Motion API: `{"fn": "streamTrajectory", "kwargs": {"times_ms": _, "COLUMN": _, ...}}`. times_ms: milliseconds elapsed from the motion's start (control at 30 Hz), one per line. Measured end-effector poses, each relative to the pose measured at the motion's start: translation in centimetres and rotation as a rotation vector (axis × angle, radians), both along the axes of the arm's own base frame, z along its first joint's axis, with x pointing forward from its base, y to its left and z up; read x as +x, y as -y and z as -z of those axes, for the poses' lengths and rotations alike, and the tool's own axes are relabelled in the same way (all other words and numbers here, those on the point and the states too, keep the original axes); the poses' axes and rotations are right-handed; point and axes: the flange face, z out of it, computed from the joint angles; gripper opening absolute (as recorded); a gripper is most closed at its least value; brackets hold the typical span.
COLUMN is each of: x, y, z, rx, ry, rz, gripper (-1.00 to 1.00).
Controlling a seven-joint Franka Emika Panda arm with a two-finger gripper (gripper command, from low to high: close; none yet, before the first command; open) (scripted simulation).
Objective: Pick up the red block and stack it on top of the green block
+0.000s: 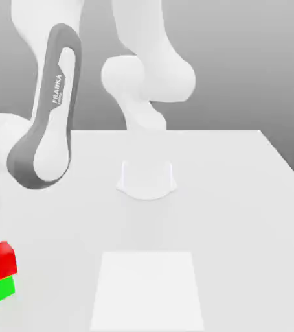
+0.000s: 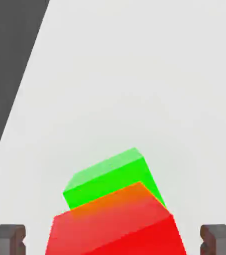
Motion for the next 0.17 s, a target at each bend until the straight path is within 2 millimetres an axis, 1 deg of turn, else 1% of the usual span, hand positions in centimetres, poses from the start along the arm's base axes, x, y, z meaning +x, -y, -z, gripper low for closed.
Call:
{"fn": "streamTrajectory", "kwargs": {"times_ms": 33, "x": -0.1, "y": 0.2, "z": 0.7, "rx": 0.0, "ry": -0.001, "rz": 0.007, "gripper": 1.0}}
{"fn": "streamTrajectory", "kwargs": {"times_ms": 67, "x": -0.2, "y": 0.3, "z": 0.2, "rx": 0.0, "ry": -0.001, "rz": 0.009, "gripper": 1.0}}
{"fn": "streamTrajectory", "kwargs": {"times_ms": 100, "x": -0.2, "y": 0.3, "z": -0.7, "rx": 0.0, "ry": -0.001, "rz": 0.011, "gripper": 1.0}}
{"fn": "streamTrajectory", "kwargs": {"times_ms": 167, "x": -0.2, "y": 0.4, "z": -3.2, "rx": 0.0, "ry": -0.001, "rz": 0.012, "gripper": 1.0}}
